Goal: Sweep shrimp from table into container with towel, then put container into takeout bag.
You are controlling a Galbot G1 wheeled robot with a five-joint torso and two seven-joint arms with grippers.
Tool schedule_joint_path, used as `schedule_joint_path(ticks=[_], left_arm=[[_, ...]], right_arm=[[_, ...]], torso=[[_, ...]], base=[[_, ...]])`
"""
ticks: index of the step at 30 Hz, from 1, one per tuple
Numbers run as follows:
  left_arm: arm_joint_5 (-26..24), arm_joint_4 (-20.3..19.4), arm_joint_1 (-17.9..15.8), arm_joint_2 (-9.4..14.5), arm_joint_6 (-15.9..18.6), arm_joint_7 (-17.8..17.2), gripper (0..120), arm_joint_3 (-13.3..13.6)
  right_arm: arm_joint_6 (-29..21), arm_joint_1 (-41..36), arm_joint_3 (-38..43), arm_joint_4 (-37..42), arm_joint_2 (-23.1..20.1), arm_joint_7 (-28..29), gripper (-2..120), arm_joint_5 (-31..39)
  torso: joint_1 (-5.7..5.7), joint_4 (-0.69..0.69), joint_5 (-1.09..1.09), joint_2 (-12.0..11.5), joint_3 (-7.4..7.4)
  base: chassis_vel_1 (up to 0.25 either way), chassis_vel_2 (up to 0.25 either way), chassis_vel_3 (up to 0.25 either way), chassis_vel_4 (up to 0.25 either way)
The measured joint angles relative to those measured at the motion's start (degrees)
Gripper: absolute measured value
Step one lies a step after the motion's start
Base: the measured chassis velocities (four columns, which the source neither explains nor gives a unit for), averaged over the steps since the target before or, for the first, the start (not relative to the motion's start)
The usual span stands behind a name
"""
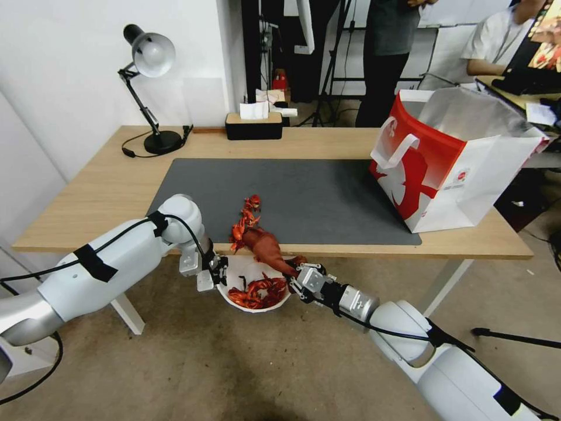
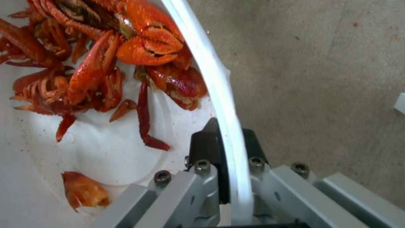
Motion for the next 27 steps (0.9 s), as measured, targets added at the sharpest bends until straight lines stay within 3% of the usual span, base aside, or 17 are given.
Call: schedule_joint_path(ticks=[27], left_arm=[[0.11, -0.36, 0.59, 0.05, -0.03, 0.00, 0, -0.57]], right_arm=[[0.39, -5.65, 4.10, 4.90, -0.72, -0.29, 7, -0.99]], torso=[[0.00, -0.01, 0.01, 0.01, 0.00]], base=[[0.000, 0.000, 0.000, 0.000]])
